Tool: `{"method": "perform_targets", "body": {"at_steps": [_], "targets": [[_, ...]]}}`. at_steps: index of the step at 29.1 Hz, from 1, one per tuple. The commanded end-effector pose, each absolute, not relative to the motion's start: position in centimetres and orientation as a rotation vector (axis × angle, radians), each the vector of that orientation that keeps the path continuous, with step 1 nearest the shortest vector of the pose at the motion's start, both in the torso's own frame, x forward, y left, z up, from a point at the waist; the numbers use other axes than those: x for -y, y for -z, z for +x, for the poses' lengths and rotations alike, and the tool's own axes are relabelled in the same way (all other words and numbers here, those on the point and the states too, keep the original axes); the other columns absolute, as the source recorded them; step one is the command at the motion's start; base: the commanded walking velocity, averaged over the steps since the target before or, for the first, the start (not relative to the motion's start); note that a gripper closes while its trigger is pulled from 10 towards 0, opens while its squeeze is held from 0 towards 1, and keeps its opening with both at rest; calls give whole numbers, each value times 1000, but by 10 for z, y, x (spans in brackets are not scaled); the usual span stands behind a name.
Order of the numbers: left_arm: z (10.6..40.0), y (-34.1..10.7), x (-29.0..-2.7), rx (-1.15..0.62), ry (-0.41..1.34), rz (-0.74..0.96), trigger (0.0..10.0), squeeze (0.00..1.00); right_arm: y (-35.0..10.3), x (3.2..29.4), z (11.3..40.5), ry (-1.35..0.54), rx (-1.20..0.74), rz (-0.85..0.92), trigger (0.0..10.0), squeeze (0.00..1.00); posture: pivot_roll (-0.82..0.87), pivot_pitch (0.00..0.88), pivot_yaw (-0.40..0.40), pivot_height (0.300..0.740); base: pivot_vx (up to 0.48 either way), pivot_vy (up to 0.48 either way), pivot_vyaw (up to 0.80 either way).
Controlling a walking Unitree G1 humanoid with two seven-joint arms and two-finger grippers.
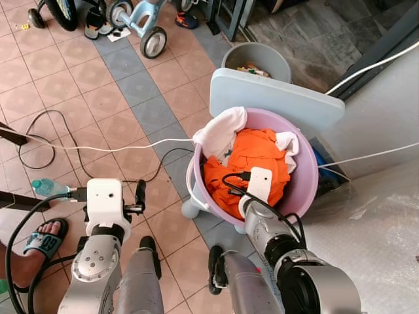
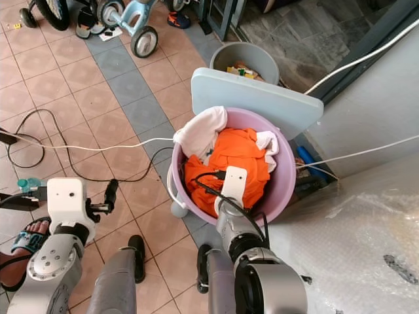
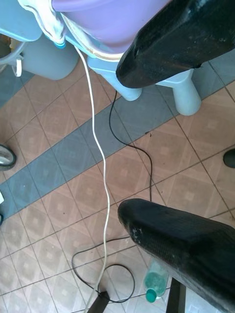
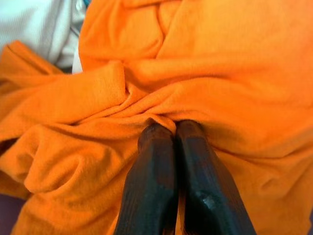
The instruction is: Clothes washing
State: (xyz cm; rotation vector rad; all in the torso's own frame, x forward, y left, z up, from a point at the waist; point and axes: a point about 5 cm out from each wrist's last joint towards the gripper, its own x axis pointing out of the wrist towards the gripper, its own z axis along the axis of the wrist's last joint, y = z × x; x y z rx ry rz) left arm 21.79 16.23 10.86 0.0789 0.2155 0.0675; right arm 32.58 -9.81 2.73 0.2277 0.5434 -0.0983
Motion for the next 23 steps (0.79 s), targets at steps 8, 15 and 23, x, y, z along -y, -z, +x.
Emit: {"method": "perform_targets", "body": {"at_steps": [8,15,23], "targets": [[233,-101,-165,-204,-94,87,10000,0,-68,123,346,104,-276,243,0,0,96,221,-103,740,0,0,0],[252,-99,-161,-169,-90,74,10000,0,-117,163,331,111,56,139,0,0,33,145,-77,740,0,0,0],[273,-103,-166,-128,-147,99,10000,0,-145,186,295,139,196,56,0,0,13,80,-50,740,0,0,0]]}}
